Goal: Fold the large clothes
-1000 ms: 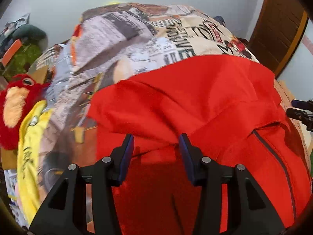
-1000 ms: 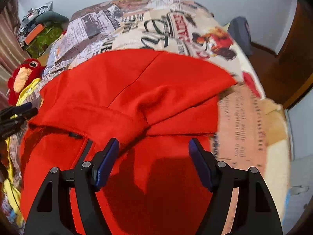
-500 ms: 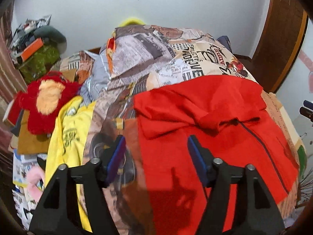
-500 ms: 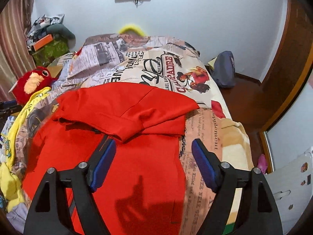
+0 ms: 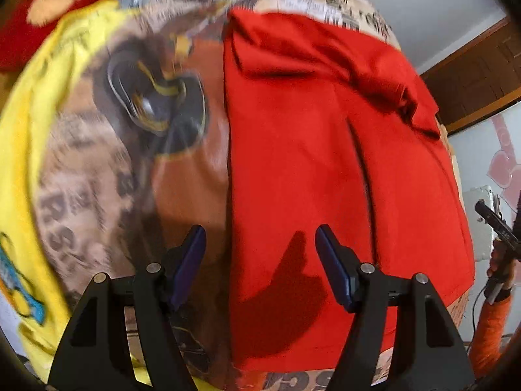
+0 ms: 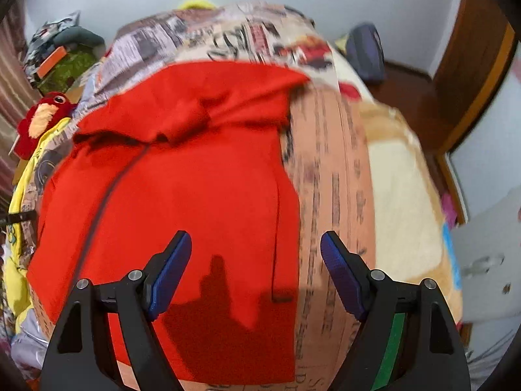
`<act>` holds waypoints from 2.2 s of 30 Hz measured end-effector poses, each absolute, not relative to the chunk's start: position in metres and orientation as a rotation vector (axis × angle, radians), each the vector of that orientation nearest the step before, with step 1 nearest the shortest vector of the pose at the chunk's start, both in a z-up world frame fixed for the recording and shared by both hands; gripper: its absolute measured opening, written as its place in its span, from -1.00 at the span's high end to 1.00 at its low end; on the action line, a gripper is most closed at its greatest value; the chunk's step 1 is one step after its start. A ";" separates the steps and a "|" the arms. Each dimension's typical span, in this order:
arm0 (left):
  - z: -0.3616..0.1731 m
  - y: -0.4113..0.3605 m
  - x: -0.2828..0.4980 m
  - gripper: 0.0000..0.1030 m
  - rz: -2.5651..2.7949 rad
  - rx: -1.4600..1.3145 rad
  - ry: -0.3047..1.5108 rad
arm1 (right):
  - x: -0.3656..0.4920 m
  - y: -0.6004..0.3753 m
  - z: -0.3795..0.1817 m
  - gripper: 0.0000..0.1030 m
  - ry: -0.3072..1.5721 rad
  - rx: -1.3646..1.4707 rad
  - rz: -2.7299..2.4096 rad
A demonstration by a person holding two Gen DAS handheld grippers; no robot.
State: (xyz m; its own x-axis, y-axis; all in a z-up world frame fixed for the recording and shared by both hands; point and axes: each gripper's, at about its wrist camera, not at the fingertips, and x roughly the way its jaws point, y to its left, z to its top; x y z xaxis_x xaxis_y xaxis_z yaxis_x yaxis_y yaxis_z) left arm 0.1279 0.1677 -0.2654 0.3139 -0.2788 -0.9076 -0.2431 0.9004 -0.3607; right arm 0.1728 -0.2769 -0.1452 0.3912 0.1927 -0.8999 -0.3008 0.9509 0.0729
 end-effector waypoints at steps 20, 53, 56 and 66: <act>-0.263 0.140 0.108 0.91 -0.070 -0.466 1.209 | 0.184 -0.299 -0.194 0.59 1.252 0.282 0.423; -0.225 0.225 0.349 0.94 0.152 -0.504 0.971 | 0.387 -0.251 -0.155 0.79 1.105 0.372 0.373; -0.256 0.225 0.368 0.92 0.141 -0.484 1.042 | 0.402 -0.247 -0.176 0.76 1.146 0.348 0.355; -0.252 0.206 0.380 0.87 0.139 -0.295 1.094 | 0.404 -0.285 -0.162 0.34 1.130 0.340 0.210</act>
